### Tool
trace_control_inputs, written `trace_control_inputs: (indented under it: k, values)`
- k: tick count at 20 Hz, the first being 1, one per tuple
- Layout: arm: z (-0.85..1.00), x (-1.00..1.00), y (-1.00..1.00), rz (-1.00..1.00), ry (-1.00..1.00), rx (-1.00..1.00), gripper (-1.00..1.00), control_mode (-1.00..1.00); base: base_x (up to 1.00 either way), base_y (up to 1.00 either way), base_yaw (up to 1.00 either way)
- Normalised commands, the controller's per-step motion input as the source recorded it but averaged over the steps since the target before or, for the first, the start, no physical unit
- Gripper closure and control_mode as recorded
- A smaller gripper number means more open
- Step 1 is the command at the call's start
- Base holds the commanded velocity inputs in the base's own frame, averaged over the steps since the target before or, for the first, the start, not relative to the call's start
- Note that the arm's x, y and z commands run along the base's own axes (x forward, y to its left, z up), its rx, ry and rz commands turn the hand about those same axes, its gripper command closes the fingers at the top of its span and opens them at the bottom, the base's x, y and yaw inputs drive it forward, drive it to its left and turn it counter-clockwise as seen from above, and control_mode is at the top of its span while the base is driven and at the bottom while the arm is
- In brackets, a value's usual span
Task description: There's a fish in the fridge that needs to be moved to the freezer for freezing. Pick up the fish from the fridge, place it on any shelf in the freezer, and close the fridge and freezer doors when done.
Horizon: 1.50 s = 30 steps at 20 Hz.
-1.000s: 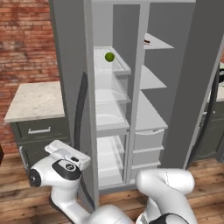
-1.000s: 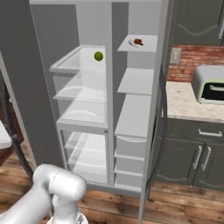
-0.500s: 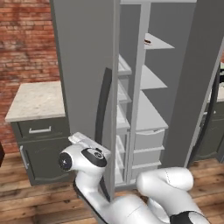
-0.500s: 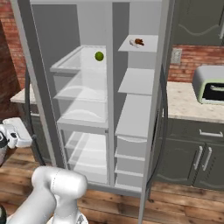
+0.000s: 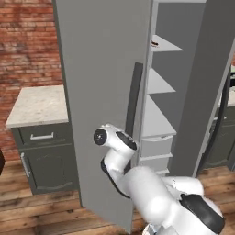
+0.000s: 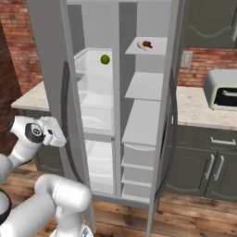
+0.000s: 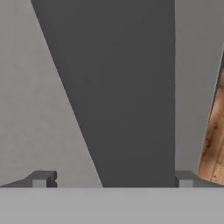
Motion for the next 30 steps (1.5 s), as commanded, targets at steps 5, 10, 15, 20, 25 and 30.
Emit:
trace_control_inputs:
  k: [5,10,15,20,25,30]
  values:
    - [-0.01,1.0,-0.37,0.15,0.06,0.04,-1.0,-1.0,0.0,0.0,0.0]
    - [-0.02,1.0,-0.31,0.17,0.0,0.01,-1.0,-1.0,0.0,0.0,0.0]
    - [0.0,0.86,-0.49,0.21,-0.04,0.05,-1.0,-1.0,0.0,0.0,0.0]
    - [0.0,0.87,-0.22,0.17,-0.02,0.02,-1.0,-1.0,0.0,0.0,0.0]
    - [0.0,0.96,-0.02,0.09,0.0,0.0,-1.0,-1.0,0.0,0.0,0.0]
    - [0.0,0.96,0.0,0.03,0.0,0.0,-1.0,-1.0,0.0,0.0,0.0]
